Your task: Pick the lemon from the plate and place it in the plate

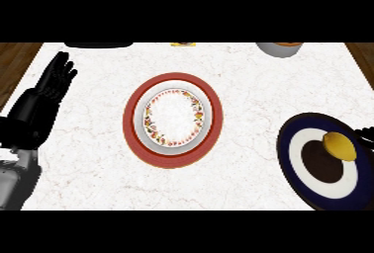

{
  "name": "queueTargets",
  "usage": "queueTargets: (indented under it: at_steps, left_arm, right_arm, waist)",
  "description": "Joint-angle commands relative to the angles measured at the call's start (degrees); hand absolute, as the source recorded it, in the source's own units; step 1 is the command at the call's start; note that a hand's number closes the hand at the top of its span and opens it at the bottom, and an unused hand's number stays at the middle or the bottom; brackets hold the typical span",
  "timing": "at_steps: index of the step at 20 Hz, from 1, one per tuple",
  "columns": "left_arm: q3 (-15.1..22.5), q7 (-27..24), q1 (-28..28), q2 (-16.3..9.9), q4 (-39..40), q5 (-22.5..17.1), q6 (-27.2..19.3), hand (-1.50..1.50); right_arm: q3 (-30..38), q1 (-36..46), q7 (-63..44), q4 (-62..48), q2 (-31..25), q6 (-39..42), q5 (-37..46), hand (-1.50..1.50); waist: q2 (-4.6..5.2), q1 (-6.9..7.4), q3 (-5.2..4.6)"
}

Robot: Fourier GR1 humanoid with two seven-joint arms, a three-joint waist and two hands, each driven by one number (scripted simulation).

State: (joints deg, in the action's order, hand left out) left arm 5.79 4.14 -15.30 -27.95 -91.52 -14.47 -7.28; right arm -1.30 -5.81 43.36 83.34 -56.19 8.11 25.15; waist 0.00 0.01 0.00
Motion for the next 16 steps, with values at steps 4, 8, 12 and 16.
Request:
queueTargets:
  at_steps: [4, 8, 12, 16]
  left_arm:
    - [-3.22, -1.11, 2.18, 0.36, -0.75, 0.63, 3.28, 0.0]
    - [-2.53, 1.23, -3.65, 3.04, 3.58, 2.84, 3.1, 0.0]
    - [-2.68, 2.29, -1.26, 4.82, -0.95, 4.84, 2.09, 0.0]
    - [-4.68, -2.14, 0.38, 6.18, 2.81, 5.53, 4.94, 0.0]
  right_arm:
    - [0.14, 3.54, -6.57, -2.68, 4.68, -2.35, 8.83, -1.5]
    - [-1.78, 8.3, -6.95, -9.85, 8.62, -3.09, 14.15, -1.5]
    - [-2.84, 14.61, -5.96, -17.84, 11.3, -1.46, 18.19, -1.5]
    - [-1.6, 15.37, -2.87, -22.9, 13.93, -4.37, 21.06, -1.5]
  waist:
    - [-0.03, 0.16, -0.01]
    - [0.06, -0.04, 0.01]
    - [0.08, 0.41, 0.03]
    - [0.07, 0.19, 0.02]
